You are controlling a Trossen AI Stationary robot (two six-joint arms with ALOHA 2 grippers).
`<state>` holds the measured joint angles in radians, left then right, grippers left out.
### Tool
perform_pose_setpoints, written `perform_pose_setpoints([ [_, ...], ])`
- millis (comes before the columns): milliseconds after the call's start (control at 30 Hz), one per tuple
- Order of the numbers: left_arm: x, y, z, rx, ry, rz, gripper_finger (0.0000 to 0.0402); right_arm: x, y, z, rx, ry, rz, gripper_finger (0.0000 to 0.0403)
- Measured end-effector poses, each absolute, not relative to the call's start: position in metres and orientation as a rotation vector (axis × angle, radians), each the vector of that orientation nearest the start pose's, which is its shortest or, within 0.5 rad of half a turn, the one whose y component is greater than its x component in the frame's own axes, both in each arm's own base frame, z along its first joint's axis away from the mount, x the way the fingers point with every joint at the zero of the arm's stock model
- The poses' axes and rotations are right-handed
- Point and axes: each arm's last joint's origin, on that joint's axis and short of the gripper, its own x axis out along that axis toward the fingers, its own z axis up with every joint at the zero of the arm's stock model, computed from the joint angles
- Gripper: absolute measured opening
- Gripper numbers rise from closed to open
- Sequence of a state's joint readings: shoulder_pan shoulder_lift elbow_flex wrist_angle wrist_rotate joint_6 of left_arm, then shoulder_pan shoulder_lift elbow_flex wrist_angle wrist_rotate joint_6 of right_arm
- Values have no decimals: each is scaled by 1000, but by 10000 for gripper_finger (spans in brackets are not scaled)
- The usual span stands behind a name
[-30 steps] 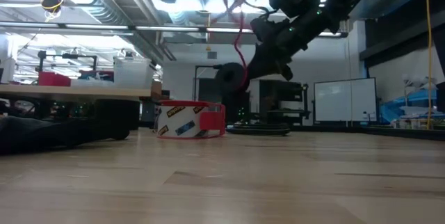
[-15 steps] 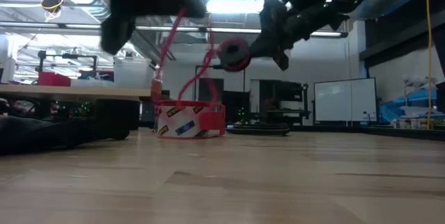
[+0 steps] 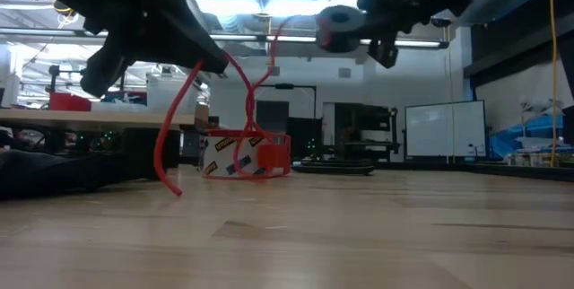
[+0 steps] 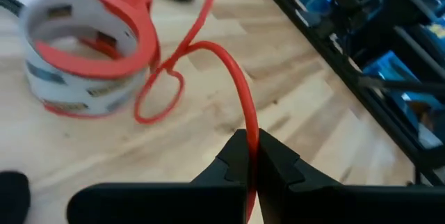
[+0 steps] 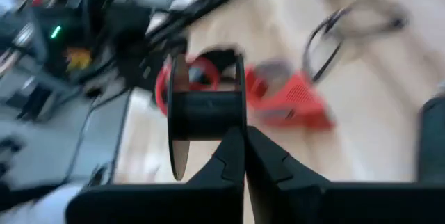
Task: Coil cords
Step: Uncoil the red wire from the spool
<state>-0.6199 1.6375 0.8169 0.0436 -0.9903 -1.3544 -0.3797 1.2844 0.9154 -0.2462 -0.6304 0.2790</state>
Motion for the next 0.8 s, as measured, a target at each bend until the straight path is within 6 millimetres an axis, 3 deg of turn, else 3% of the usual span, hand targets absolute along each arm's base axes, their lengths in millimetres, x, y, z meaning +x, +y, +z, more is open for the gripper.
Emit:
perform_pose_setpoints([
  [300, 270, -147, 170, -702, 175, 679, 0, 247, -56, 254, 535, 828, 267, 1],
  [800, 272, -130, 165, -649, 178, 780, 0, 244, 19, 258, 454, 950, 410, 3],
])
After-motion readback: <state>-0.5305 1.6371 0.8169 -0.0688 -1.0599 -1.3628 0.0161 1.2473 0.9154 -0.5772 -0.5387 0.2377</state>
